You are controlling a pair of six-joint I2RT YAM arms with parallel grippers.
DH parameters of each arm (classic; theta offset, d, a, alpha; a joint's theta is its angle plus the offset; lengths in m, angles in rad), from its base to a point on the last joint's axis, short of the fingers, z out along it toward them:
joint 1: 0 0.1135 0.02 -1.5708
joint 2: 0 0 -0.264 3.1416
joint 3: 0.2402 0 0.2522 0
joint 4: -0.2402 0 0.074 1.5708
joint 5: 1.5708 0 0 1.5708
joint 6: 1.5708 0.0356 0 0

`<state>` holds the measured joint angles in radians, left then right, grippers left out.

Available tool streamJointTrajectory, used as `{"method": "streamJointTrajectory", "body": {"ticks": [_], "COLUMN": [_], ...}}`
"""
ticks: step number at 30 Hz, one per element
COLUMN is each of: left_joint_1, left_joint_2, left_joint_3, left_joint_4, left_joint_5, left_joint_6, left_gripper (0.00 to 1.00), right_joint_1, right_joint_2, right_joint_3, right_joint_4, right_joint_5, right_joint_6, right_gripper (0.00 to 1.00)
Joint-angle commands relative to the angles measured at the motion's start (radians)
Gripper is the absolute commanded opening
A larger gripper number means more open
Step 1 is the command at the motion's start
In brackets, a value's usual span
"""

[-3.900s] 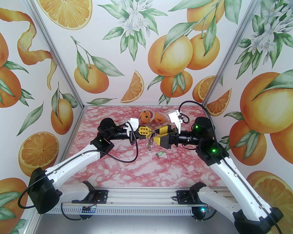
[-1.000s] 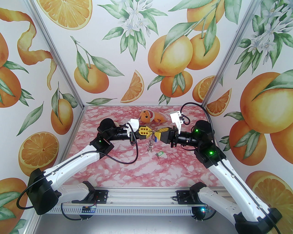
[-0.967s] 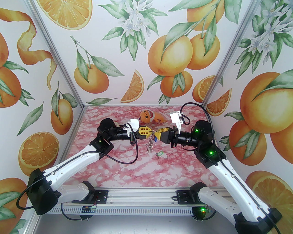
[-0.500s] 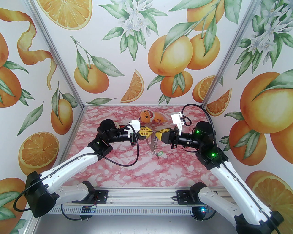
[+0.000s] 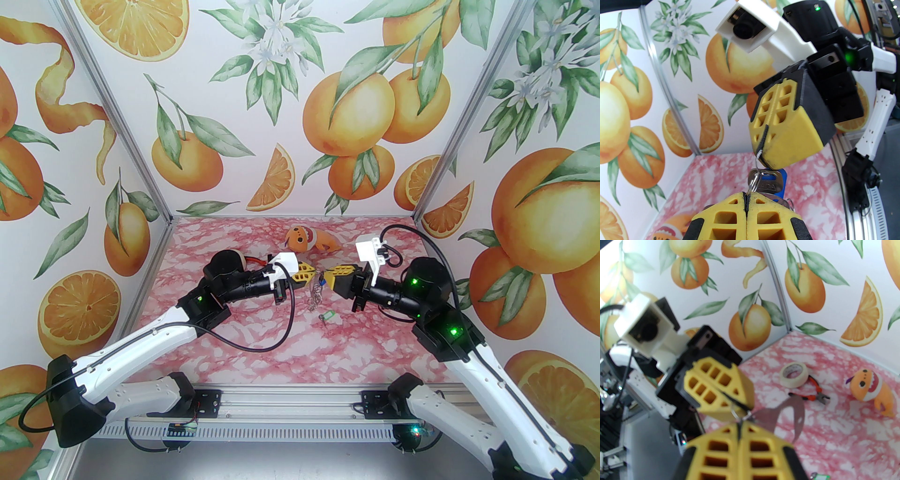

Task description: Remove the keys from the keyring

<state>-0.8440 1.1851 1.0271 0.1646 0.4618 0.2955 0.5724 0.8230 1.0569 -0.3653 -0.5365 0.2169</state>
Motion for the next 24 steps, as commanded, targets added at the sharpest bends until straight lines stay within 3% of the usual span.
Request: {"method": "streamJointTrajectory", "body": {"ticks": [1, 13, 24], "left_joint_1": [-0.015, -0.071, -0.146], "left_joint_2": [-0.023, -0.038, -0.057], "left_joint_3": [0.038, 0.028, 0.024], "left_joint_4": [-0.042, -0.036, -0.015], "left_joint_5": [-0.093, -0.191, -0.303], "left_joint_6": [0.040, 0.073, 0.102], "left_gripper": [0.00, 0.00, 0.00], "right_joint_1": [0.050, 0.127, 0.159], "right_joint_2": [-0.004, -0.013, -0.007], "right_joint_3": [0.041, -0.013, -0.027], "right_joint_4": [-0.066, -0.037, -0.067], "right_joint_5": [0.124, 0.225, 0.233], "right_joint_6": [-0.139, -0.370, -0.504], "right_gripper": [0.00, 0.00, 0.00]}}
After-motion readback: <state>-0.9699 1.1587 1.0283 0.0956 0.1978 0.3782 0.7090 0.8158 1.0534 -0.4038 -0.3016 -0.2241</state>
